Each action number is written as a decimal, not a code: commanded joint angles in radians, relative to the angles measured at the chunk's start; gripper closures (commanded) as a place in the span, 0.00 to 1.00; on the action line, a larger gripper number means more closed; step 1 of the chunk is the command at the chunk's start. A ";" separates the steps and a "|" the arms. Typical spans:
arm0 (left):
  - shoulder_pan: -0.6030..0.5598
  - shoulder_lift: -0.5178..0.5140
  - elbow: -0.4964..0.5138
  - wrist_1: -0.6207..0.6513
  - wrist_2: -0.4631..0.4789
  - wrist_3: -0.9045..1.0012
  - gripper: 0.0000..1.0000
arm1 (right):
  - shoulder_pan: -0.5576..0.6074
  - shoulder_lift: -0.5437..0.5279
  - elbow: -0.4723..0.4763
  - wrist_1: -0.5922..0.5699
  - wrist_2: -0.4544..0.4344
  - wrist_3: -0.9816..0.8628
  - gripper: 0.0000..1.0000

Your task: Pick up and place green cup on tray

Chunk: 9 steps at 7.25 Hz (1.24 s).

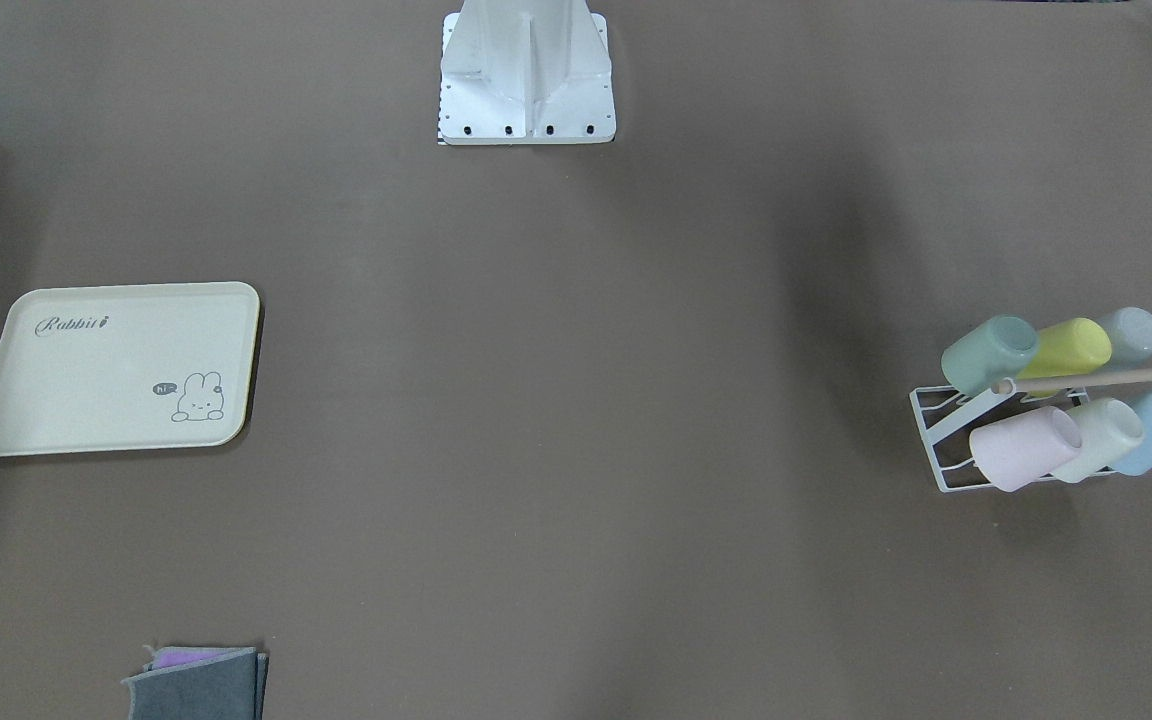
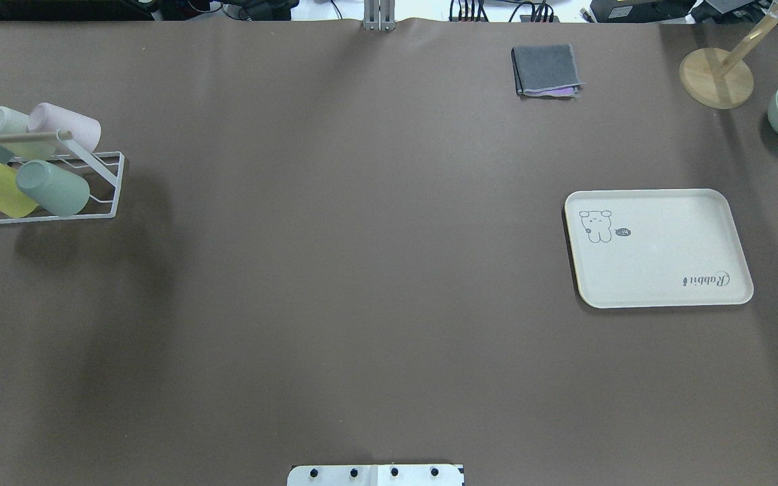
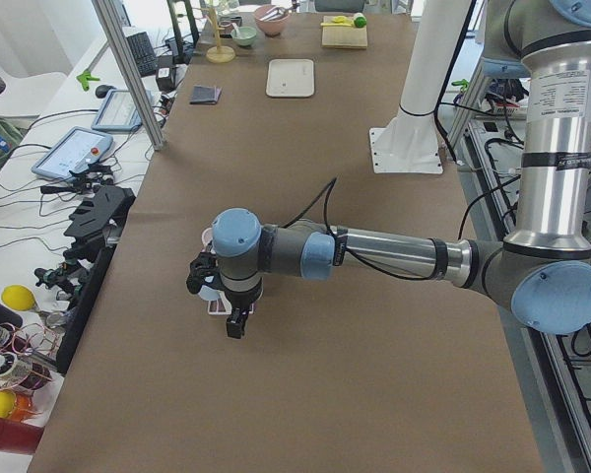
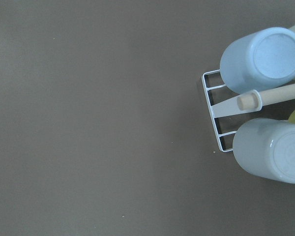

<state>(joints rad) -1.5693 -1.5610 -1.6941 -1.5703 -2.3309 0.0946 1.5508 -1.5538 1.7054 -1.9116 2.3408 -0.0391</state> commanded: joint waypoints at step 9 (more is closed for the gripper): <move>0.002 0.001 0.001 0.003 -0.045 -0.001 0.02 | -0.001 0.008 -0.004 0.048 -0.011 0.002 0.00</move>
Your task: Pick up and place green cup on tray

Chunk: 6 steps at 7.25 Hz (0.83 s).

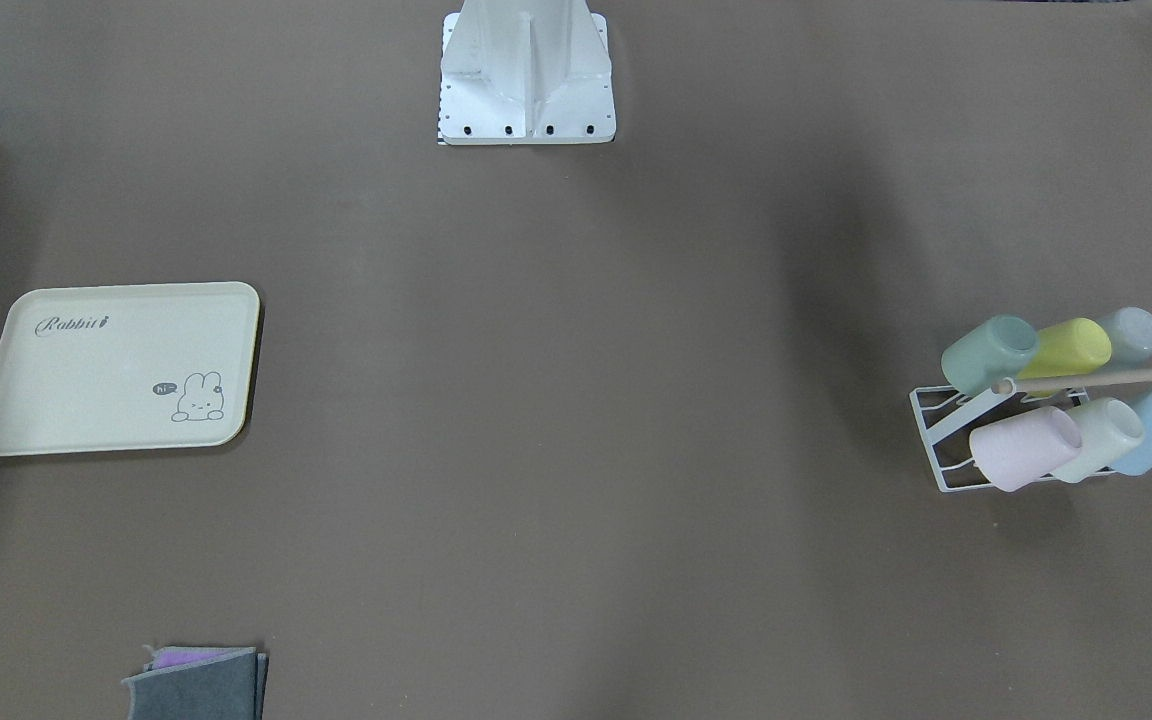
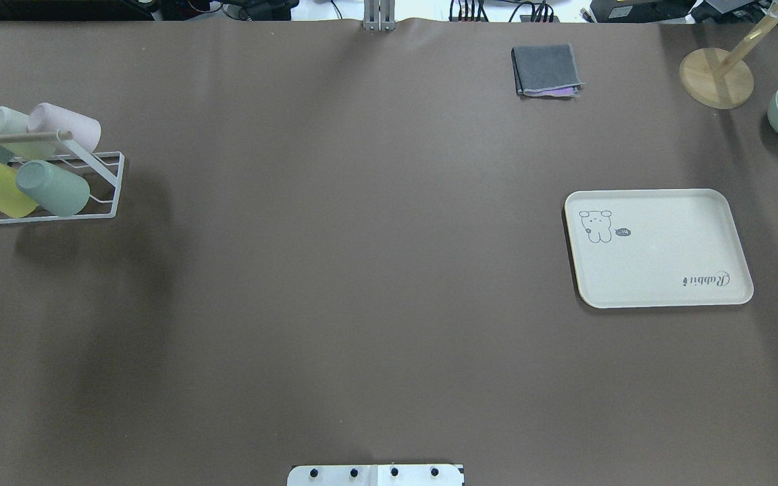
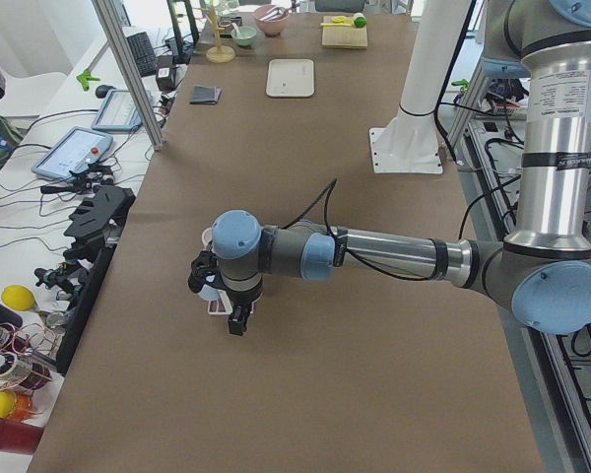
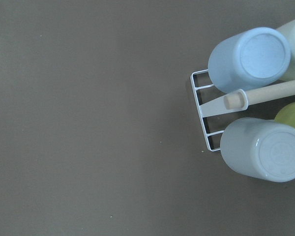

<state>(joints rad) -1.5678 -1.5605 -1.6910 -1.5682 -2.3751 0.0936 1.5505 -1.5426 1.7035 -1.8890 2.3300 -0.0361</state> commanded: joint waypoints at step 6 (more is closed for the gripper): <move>-0.001 -0.001 -0.045 -0.119 -0.001 0.009 0.02 | -0.001 0.002 -0.011 0.028 -0.004 0.001 0.00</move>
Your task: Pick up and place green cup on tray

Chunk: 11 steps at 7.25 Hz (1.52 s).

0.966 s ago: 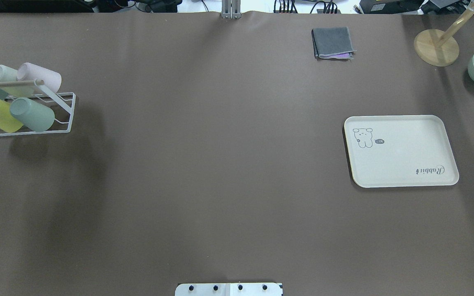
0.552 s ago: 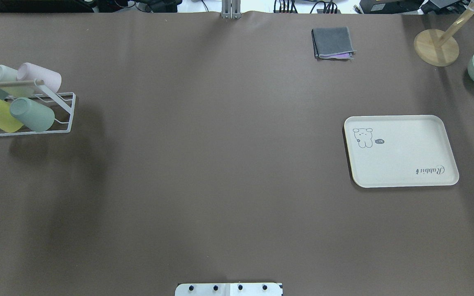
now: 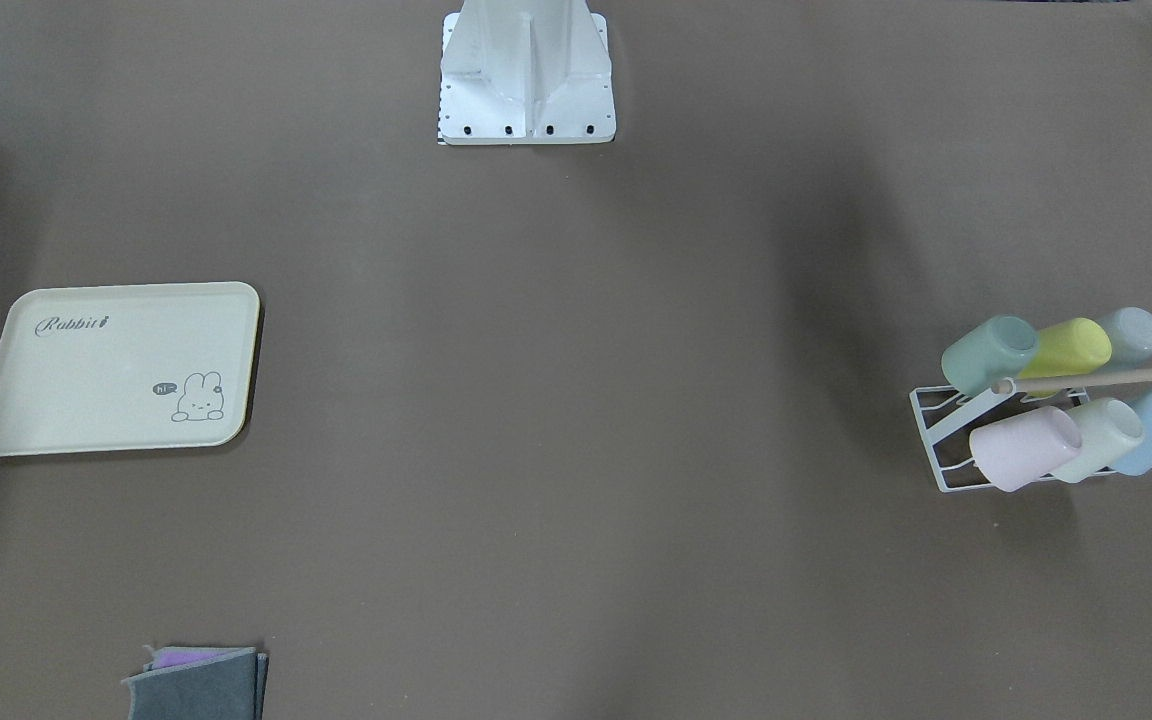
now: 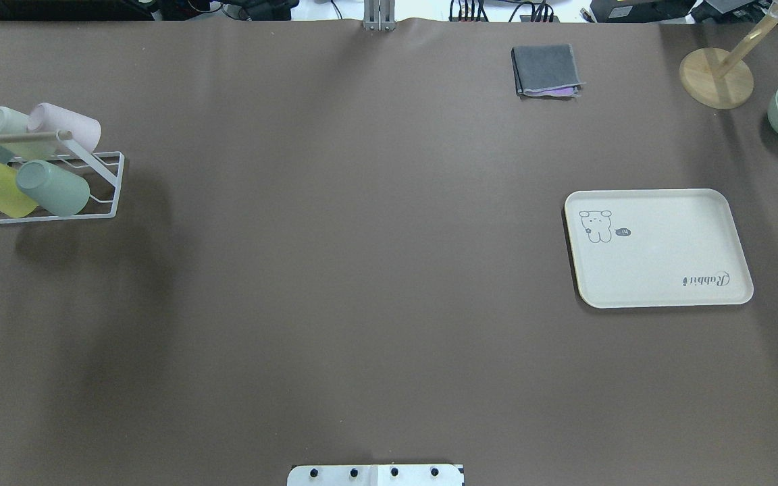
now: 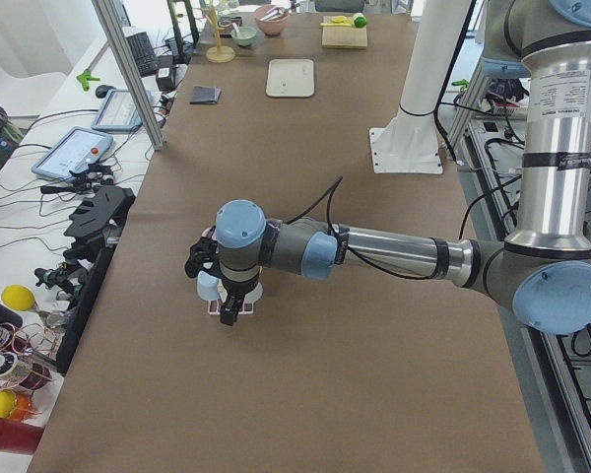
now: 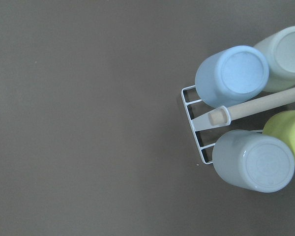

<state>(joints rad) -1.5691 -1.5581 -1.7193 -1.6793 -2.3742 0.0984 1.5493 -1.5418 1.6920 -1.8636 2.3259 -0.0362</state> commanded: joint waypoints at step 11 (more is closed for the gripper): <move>0.412 0.000 -0.452 0.330 0.456 0.103 0.02 | 0.002 0.000 0.006 0.003 -0.002 0.006 0.00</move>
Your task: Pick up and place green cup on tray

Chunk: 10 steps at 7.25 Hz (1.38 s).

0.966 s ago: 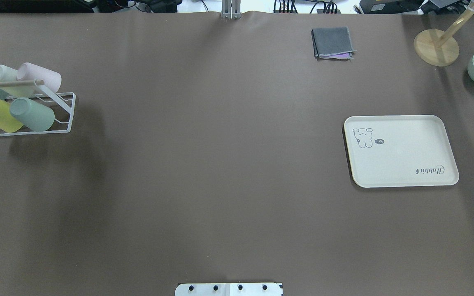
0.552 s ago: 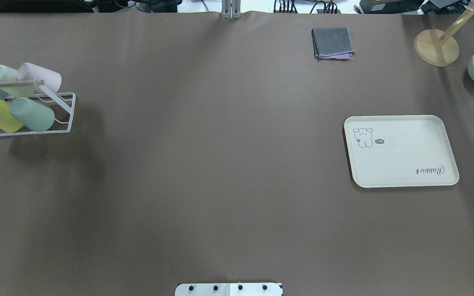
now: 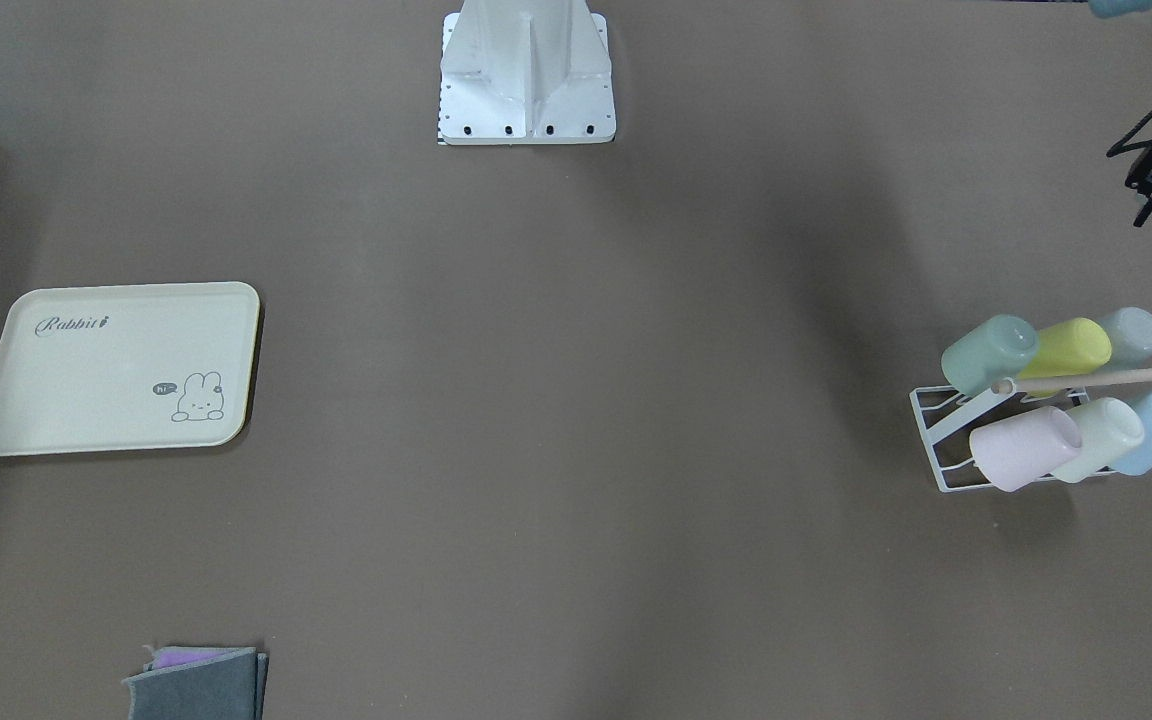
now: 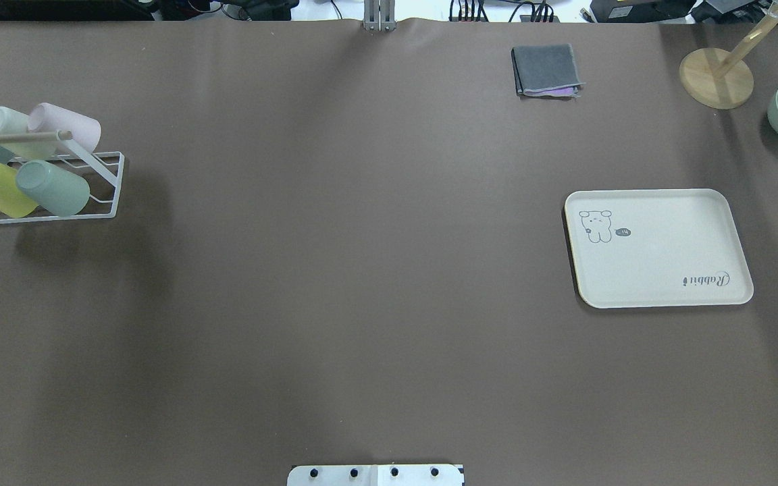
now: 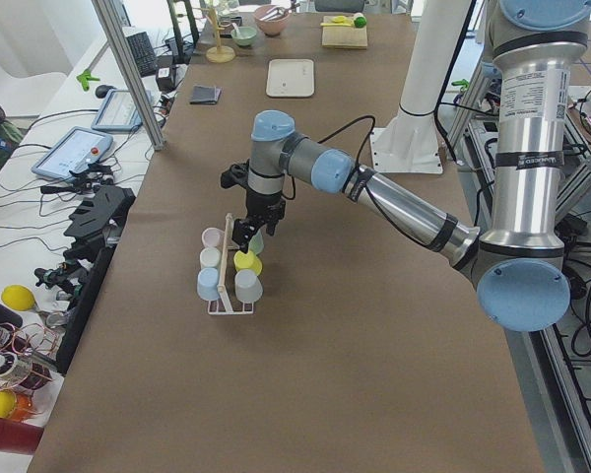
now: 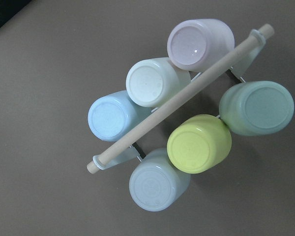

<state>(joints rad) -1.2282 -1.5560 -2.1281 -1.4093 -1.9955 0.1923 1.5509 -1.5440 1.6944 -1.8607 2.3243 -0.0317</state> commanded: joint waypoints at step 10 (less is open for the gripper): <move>0.427 -0.263 -0.096 0.438 0.716 0.301 0.02 | -0.309 0.007 -0.051 0.447 -0.095 0.640 0.00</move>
<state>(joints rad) -0.8386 -1.8151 -2.2270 -0.9712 -1.4122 0.3940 1.2943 -1.5363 1.6607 -1.4981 2.2374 0.5294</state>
